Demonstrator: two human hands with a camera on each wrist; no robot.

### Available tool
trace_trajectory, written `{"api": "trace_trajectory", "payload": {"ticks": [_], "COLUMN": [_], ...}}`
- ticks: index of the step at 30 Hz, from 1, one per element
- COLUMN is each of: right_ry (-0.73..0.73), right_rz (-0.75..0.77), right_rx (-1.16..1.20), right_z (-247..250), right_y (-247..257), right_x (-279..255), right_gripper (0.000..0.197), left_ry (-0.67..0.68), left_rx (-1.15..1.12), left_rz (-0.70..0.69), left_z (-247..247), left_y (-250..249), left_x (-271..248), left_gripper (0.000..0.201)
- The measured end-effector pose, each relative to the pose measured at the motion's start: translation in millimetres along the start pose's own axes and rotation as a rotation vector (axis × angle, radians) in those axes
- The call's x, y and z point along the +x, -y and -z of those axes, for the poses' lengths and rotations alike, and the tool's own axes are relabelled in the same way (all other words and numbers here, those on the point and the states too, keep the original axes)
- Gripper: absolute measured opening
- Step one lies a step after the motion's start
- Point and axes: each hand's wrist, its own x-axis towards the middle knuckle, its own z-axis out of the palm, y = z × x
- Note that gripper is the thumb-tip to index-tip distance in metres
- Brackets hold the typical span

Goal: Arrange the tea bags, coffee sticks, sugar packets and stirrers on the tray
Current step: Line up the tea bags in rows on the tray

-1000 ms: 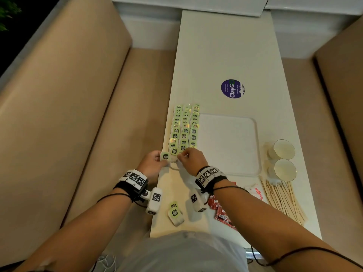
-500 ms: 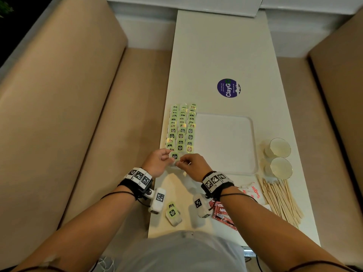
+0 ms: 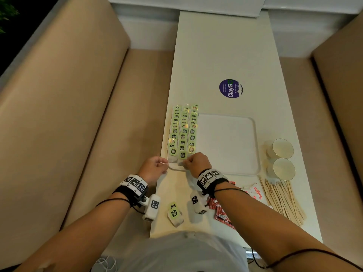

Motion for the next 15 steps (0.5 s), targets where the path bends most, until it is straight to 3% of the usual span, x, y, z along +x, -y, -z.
{"api": "trace_trajectory", "payload": {"ticks": [2, 8, 12, 15], "right_ry": [-0.001, -0.019, -0.061, 0.006], "right_rz": [-0.034, -0.048, 0.082, 0.214], "right_rx": [-0.04, -0.146, -0.218, -0.284], "right_z": [0, 5, 11, 15], "right_y": [5, 11, 7, -5], "right_x": [1, -3, -20, -35], "right_gripper": [0.018, 0.03, 0.033, 0.03], "left_ry": [0.028, 0.135, 0.208, 0.259], "left_rx": [0.007, 0.112, 0.188, 0.184], "left_rz": [0.012, 0.013, 0.014, 0.035], "left_z": [1, 3, 5, 6], "left_y": [8, 23, 31, 36], "left_x": [-3, -14, -19, -26], "left_gripper": [0.007, 0.008, 0.007, 0.007]}}
